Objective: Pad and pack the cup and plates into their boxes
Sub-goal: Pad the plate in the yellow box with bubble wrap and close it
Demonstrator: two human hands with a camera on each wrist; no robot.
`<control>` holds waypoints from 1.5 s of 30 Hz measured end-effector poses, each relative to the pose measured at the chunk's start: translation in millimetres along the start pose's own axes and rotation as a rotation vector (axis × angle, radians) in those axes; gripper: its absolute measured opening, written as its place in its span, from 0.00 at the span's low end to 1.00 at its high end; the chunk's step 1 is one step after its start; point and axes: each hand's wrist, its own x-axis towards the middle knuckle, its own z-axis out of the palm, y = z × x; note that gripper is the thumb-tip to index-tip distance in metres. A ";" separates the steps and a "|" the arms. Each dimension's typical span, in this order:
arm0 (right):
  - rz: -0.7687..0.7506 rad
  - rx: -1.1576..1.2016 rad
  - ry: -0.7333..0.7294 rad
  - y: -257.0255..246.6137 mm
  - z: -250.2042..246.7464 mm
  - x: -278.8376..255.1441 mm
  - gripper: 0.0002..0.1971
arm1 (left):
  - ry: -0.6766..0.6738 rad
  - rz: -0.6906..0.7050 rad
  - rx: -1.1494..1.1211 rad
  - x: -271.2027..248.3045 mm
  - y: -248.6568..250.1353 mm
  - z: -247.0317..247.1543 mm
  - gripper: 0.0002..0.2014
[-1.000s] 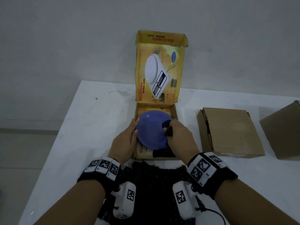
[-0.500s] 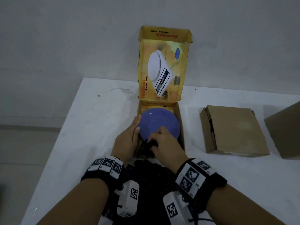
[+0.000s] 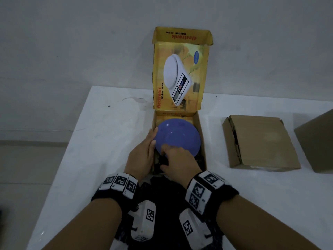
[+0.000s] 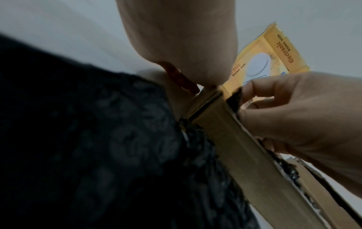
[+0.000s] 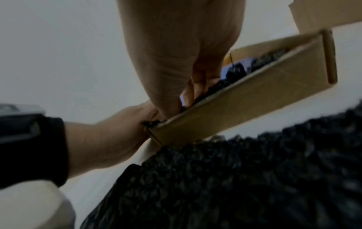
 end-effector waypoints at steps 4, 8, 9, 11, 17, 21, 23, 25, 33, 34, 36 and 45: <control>-0.070 -0.016 -0.031 -4.0 1.7 3.6 0.07 | 0.000 -0.008 0.004 1.0 -2.9 1.5 0.24; -0.069 0.124 -0.085 8.1 -5.4 0.9 0.09 | 0.018 0.012 0.019 0.7 -3.4 1.8 0.23; -0.045 0.117 -0.090 9.6 -5.3 -0.7 0.10 | 0.023 0.012 0.023 0.8 -2.7 1.7 0.23; -0.001 0.083 -0.062 9.5 -1.2 -1.8 0.12 | 0.023 0.016 0.034 0.9 -1.6 1.9 0.23; -0.023 0.073 -0.034 2.0 -3.9 1.1 0.11 | 0.001 0.017 0.037 1.8 -5.4 2.5 0.24; 0.024 0.085 0.033 20.8 -22.9 2.0 0.12 | 0.024 0.017 0.057 1.7 -5.0 2.6 0.24; 0.070 -0.041 -0.051 30.9 -25.6 0.4 0.19 | 0.025 0.005 0.057 0.7 -2.6 2.8 0.24; 0.072 -0.102 -0.138 33.5 -23.0 -3.5 0.23 | 0.032 0.007 0.058 0.3 -1.0 3.0 0.24; 0.032 -0.124 -0.159 33.9 -19.6 -8.3 0.19 | 0.024 0.007 0.062 -1.0 0.4 2.9 0.23; 0.025 -0.116 -0.139 34.1 -18.5 -9.6 0.17 | 0.028 0.007 0.068 -1.1 0.8 2.7 0.22; 0.019 -0.119 -0.115 34.6 -16.1 -11.5 0.18 | 0.034 0.009 0.066 -1.4 2.2 2.1 0.21; -0.060 0.120 0.124 35.4 -30.2 -38.6 0.09 | -0.112 -0.125 0.097 -0.3 12.4 -9.9 0.27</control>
